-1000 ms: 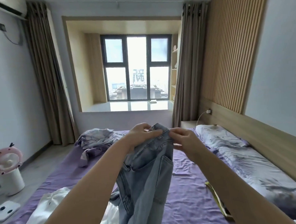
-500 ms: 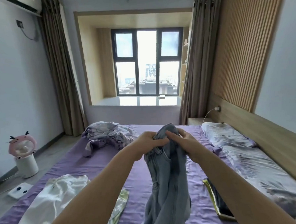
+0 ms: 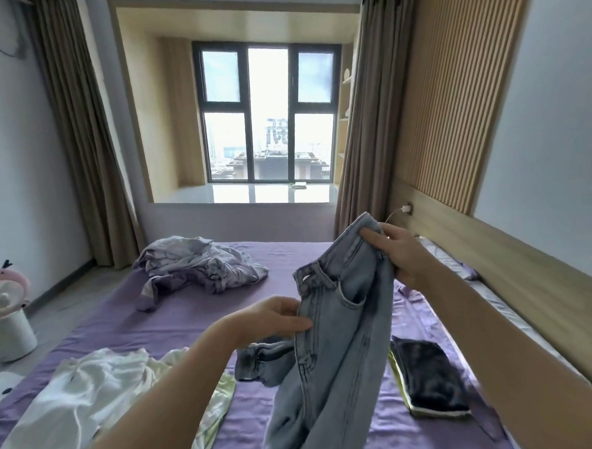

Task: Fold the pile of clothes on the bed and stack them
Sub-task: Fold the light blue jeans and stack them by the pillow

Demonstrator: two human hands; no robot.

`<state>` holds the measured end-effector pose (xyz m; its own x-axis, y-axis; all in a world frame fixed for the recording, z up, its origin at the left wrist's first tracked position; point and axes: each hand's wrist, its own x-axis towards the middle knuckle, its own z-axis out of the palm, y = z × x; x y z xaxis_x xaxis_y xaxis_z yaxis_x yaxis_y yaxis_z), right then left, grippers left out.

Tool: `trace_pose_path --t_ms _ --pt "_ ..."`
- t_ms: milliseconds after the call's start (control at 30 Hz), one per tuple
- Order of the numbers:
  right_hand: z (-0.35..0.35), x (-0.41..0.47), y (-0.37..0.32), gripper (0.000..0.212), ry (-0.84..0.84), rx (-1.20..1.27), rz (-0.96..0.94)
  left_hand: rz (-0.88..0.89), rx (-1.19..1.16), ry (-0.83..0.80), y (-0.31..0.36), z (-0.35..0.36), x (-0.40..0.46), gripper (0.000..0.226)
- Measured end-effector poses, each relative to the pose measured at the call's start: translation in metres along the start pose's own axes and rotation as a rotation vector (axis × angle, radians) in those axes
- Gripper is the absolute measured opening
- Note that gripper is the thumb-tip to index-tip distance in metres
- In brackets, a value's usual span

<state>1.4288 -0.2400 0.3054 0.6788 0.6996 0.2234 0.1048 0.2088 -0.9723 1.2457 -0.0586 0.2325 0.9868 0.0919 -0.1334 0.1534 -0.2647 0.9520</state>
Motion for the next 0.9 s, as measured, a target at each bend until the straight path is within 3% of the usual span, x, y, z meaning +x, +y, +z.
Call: trace_pose_path --t_ms 200,500,700,900 --pt "-0.023 -0.023 0.062 0.017 0.108 -0.214 0.035 -0.069 -0.024 0.065 -0.03 0.02 0.005 0.006" --pt "-0.022 -0.066 0.218 0.049 0.136 -0.011 0.412 -0.258 -0.282 0.26 -0.148 0.072 0.023 0.01" --pt "-0.009 -0.062 0.307 0.036 0.186 -0.005 0.511 -0.384 -0.378 0.298 -0.208 0.057 0.042 0.004" --pt "-0.002 -0.013 0.331 0.03 0.167 0.084 0.522 -0.397 -0.351 0.321 -0.21 0.008 0.071 0.011"
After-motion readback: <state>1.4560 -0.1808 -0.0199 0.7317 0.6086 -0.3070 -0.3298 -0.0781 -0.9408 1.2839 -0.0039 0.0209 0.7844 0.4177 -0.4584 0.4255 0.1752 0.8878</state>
